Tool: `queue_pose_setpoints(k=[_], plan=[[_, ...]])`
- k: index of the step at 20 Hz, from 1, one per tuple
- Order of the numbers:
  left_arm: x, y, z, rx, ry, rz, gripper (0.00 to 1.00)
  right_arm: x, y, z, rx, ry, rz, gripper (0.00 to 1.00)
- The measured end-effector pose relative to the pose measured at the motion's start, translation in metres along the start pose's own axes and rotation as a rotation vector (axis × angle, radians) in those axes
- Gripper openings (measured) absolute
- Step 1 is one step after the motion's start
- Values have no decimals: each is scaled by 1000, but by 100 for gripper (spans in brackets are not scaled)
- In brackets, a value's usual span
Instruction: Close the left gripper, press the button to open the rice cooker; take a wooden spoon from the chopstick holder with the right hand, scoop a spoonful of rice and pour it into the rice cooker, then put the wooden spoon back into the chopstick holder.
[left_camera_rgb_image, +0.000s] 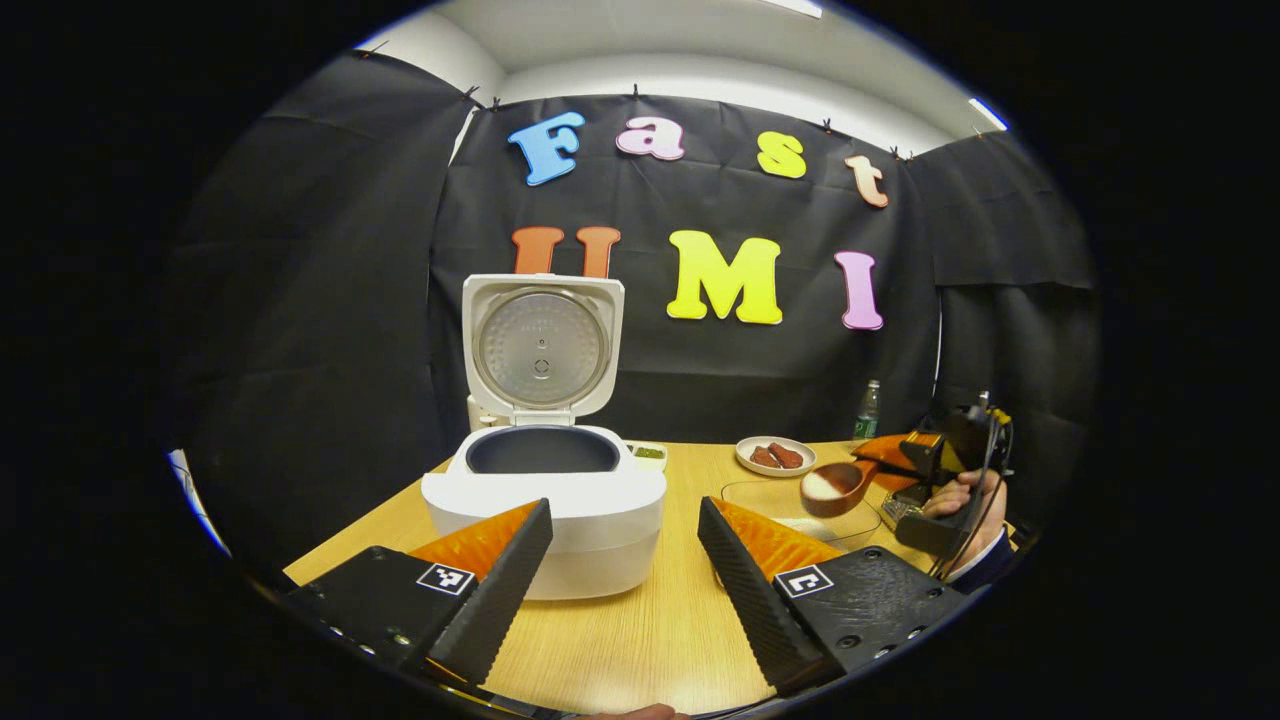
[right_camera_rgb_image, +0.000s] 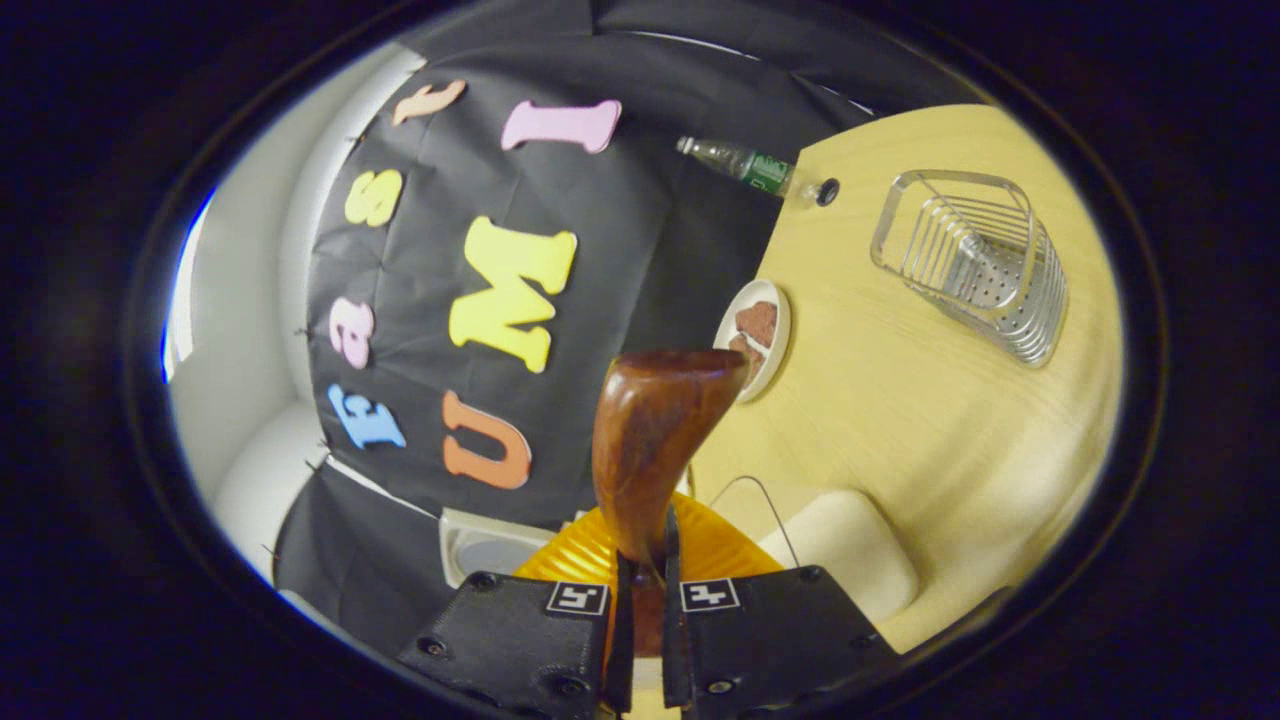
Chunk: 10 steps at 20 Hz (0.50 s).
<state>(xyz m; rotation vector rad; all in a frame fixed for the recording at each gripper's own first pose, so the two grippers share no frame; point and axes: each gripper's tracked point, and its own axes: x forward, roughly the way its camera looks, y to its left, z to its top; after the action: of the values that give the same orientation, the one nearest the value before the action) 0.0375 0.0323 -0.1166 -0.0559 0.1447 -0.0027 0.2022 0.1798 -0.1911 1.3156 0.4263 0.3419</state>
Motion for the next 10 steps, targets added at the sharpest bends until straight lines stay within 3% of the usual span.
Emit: queue_pose_setpoints(k=[3,10], plan=[[-3,-1,5,12,-23,-9,94,-12,21,5,135,-3,54,14],[-19,15,6,-11,-46,-2,94,9,80,-18,70,25,98,13]])
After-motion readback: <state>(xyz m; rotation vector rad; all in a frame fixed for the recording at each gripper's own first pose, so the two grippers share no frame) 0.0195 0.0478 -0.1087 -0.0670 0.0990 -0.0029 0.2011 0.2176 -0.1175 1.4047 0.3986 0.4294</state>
